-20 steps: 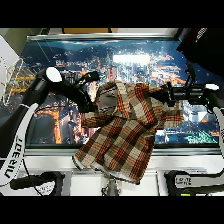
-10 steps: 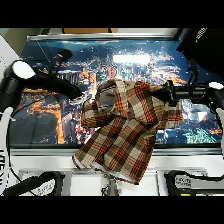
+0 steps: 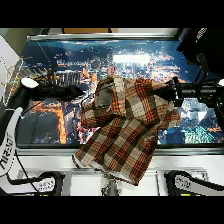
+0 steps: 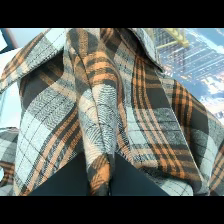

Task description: Fold the clothes and pants, and hang the long-sleeved shirts on hangers.

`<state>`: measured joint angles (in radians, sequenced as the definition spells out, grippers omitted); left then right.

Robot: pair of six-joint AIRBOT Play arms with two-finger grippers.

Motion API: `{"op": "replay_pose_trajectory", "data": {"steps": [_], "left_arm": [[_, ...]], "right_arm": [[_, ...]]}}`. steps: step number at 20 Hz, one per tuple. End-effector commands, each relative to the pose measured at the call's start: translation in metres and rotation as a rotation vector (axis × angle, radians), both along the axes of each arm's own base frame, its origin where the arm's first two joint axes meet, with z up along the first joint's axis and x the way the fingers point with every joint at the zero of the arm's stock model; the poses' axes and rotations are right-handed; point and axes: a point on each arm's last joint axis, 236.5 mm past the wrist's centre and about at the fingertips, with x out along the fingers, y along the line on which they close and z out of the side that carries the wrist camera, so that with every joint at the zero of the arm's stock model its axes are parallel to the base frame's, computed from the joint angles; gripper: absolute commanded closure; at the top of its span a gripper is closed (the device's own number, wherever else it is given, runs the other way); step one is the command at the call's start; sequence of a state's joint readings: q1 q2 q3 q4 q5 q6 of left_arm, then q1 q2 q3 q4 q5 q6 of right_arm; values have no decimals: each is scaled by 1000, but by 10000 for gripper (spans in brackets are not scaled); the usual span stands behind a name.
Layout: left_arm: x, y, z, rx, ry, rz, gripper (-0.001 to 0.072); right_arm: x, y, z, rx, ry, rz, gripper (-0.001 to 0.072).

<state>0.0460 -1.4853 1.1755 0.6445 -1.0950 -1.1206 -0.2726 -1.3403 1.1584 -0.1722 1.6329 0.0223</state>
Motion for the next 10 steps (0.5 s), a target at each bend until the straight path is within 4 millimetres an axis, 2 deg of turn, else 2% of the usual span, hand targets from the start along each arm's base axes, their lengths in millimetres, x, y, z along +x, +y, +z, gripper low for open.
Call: {"op": "replay_pose_trajectory", "data": {"steps": [1, 4, 7, 10], "left_arm": [[-1, -48, -6, -155, -57, -105, 130], [-13, -70, -21, -142, -41, -172, 131], [-14, -81, -33, -136, -25, -180, 131], [-12, -91, -35, -120, -47, -183, 135]], "right_arm": [[7, -2, 1, -3, 17, -43, 682], [8, -2, 1, -3, 19, -44, 681], [8, -2, 1, -1, 30, -46, 682], [8, -2, 1, -1, 31, -46, 682]]}}
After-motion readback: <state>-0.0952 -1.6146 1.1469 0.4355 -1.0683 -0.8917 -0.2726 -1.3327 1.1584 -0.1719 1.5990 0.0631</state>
